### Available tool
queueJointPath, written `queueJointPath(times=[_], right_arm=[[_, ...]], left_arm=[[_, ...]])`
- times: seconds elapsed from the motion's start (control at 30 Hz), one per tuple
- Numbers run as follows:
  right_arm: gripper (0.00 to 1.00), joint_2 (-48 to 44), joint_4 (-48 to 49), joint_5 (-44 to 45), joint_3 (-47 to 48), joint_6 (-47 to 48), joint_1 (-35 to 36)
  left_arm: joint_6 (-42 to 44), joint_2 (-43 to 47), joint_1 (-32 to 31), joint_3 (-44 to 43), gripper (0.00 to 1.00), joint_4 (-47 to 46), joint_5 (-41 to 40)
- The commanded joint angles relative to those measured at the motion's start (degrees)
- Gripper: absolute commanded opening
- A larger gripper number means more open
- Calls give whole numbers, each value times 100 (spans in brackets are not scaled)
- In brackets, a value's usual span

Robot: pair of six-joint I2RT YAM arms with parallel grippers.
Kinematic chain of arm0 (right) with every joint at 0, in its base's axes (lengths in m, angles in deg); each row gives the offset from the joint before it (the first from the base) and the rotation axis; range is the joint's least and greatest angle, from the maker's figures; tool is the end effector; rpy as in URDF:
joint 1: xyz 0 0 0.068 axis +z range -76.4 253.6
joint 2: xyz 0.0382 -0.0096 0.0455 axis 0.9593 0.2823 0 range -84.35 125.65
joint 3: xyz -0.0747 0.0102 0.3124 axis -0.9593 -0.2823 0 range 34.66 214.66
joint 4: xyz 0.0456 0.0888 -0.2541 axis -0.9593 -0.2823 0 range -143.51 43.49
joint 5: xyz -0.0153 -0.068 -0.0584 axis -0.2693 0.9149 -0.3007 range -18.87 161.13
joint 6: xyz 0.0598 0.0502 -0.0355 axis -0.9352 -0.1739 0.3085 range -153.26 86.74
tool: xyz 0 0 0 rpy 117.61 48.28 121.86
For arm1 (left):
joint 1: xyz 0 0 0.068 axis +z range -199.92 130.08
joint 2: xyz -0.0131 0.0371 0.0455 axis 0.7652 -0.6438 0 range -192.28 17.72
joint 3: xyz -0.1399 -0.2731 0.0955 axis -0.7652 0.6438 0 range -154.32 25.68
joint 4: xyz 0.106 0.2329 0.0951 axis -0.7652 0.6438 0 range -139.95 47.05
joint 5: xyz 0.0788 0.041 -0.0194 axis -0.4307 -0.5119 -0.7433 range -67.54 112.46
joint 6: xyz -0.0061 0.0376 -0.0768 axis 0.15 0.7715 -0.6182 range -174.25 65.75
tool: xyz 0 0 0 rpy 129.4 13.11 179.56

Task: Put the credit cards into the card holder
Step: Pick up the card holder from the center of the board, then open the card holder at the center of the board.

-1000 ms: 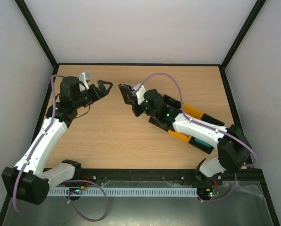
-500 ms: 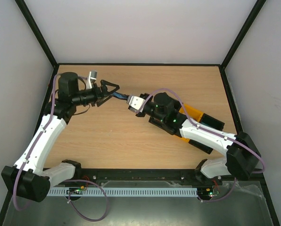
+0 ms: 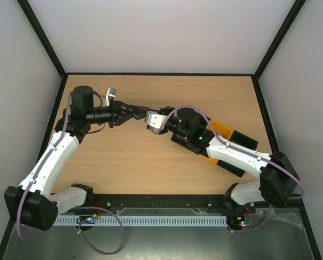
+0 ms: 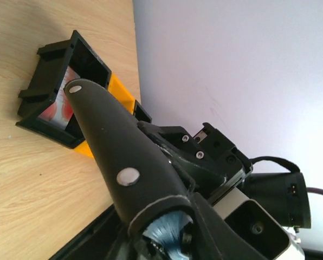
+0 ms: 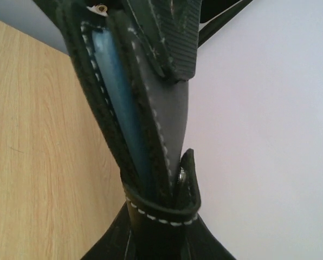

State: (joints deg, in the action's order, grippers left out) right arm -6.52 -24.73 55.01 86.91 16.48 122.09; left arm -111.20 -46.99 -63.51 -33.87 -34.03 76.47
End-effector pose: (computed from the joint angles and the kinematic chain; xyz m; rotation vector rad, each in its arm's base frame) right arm 0.2216 0.2822 0.3537 -1.3692 0.9005 0.2134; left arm 0.2364 -0.1200 0.3914 -0.0913 2.1790 -1.6723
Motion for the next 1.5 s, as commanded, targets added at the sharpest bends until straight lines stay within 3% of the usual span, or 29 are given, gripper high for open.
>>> queueJointPath(times=[0.0, 0.1, 0.17, 0.27, 0.37, 0.43, 0.5, 0.67, 0.73, 0.93, 1.07, 1.17, 1.3, 1.47], right_arm=[[13, -32, 364, -167, 204, -20, 46], [32, -107, 438, -164, 102, -306, 47], [52, -204, 179, -236, 101, -621, 44], [66, -499, -462, -436, 62, -1216, 46], [71, -978, -623, -853, -194, -2522, 47], [82, -1288, -260, -907, -354, -4035, 47], [87, -1430, -129, -456, -313, -5809, 45], [88, -791, -1344, 514, 884, -8972, 22], [89, -548, -1436, 394, 1104, -10215, -63], [89, 32, 1868, -950, 320, -13535, -200], [77, 437, 3114, -1341, 618, -13900, -198], [68, 511, 3140, -1354, 792, -13803, -198], [50, 562, 3024, -1332, 849, -13767, -205], [45, 630, 3044, -1293, 792, -13746, -200]], left_arm=[[-130, -95, -21, 138, 16, -105, -30], [-59, -95, -20, 146, 3, -147, -197], [175, -63, -9, 119, 3, -130, -427], [579, 45, 14, 107, 3, -169, -1050], [855, 269, 19, 227, 3, -553, -1712], [1002, 506, 14, 338, 3, -902, -2031], [1133, 714, 6, 457, 2, -1307, -2146], [1329, 1073, -21, 677, 3, -2119, -2032], [1322, 1173, -18, 692, 3, -2256, -1979], [618, 1323, -21, 597, 3, -2721, -1579], [208, 1373, -21, 754, 3, -3105, -1370], [192, 1377, -21, 786, 3, -3072, -1375], [150, 1369, -21, 800, 3, -3094, -1351], [33, 1353, -26, 872, 3, -3169, -1313]])
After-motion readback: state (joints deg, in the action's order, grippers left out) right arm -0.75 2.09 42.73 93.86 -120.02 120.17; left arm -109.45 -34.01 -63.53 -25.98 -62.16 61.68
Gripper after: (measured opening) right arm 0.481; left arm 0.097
